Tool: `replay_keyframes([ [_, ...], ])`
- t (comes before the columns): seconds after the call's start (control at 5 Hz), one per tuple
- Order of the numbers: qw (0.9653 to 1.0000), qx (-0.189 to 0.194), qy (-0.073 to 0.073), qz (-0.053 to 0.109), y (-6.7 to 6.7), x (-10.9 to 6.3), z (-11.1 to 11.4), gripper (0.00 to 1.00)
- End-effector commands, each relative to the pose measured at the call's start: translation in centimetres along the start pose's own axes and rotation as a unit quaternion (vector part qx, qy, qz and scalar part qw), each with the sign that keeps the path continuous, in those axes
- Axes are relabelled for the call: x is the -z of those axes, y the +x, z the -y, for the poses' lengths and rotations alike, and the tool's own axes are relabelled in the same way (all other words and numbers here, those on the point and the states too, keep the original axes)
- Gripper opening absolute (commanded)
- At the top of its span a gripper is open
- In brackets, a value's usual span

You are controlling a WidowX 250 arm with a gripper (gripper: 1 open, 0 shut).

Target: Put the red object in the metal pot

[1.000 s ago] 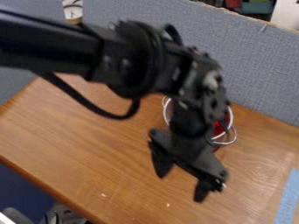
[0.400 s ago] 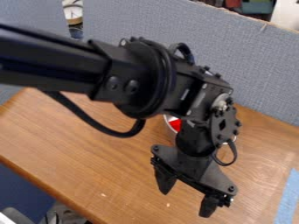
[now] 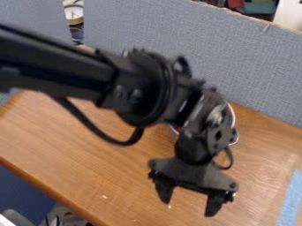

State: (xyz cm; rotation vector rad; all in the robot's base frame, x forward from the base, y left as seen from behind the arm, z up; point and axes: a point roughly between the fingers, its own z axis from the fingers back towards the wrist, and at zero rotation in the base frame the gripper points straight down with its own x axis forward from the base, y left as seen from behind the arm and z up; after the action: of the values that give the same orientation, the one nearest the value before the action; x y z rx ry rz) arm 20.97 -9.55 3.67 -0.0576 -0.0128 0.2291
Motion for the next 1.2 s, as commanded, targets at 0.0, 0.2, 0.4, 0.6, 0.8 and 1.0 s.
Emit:
replay_keyframes([
  [0.0,0.9957,-0.088,-0.02,0.02,0.3,0.8,-0.9,1.0],
  [0.2,0.999,0.036,-0.027,0.001,-0.4,-2.7,-1.6,1.0],
  [0.4,0.988,0.148,-0.041,0.019,-0.2,-7.8,-2.1,1.0],
  [0.6,0.9898,0.136,-0.037,0.024,-2.1,-8.7,-4.4,1.0],
  [0.8,0.9894,0.138,-0.034,0.027,-2.9,-9.7,-3.4,1.0],
  [1.0,0.9907,0.132,-0.031,0.016,-2.5,-10.3,-3.5,1.0],
])
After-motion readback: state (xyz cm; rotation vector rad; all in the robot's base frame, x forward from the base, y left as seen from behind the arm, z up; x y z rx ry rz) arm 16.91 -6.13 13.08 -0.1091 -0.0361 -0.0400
